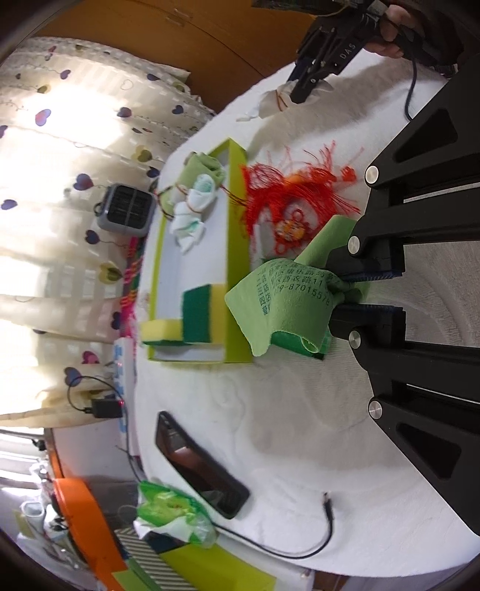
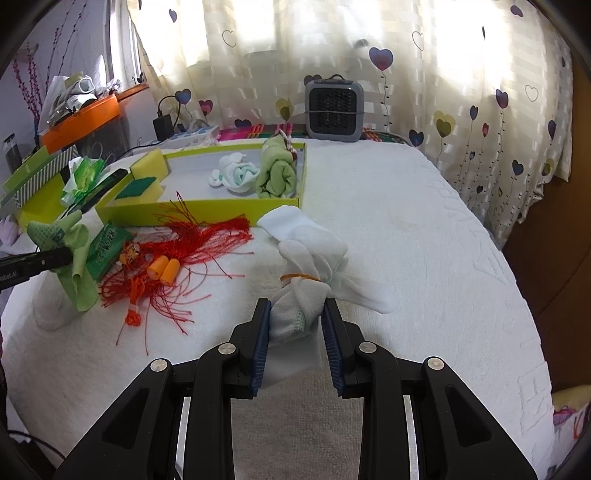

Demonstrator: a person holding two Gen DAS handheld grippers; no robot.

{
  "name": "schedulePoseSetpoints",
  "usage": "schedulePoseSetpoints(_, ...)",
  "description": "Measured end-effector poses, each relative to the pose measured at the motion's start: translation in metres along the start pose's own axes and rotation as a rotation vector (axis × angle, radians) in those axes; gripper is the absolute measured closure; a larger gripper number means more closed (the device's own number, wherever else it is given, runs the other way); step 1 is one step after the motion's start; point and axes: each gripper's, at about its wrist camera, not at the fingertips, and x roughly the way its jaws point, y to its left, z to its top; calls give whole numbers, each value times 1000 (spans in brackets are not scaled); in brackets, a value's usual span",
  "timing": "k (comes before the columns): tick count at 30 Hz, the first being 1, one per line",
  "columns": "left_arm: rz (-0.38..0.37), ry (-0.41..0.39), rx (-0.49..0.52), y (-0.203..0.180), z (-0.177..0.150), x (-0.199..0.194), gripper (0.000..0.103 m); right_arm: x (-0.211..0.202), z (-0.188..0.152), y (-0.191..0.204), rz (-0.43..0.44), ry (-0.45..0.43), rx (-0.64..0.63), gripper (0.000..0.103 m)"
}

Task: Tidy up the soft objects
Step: 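Lift the green cloth with the left tool, adjusting its grip, then carry the cloth and socks into the box with the left and right tools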

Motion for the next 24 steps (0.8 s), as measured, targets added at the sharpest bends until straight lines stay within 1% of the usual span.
schedulePoseSetpoints(11, 1, -56, 17, -1, 30, -8, 94, -6, 23, 9, 38, -44, -30, 74)
schedulePoseSetpoints(17, -6, -67, 14, 1, 51, 0, 94, -7, 41, 14, 83, -69, -39, 74)
schedulePoseSetpoints(24, -34, -75, 31, -2, 75, 11, 94, 8, 63, 23, 148, -59, -45, 74)
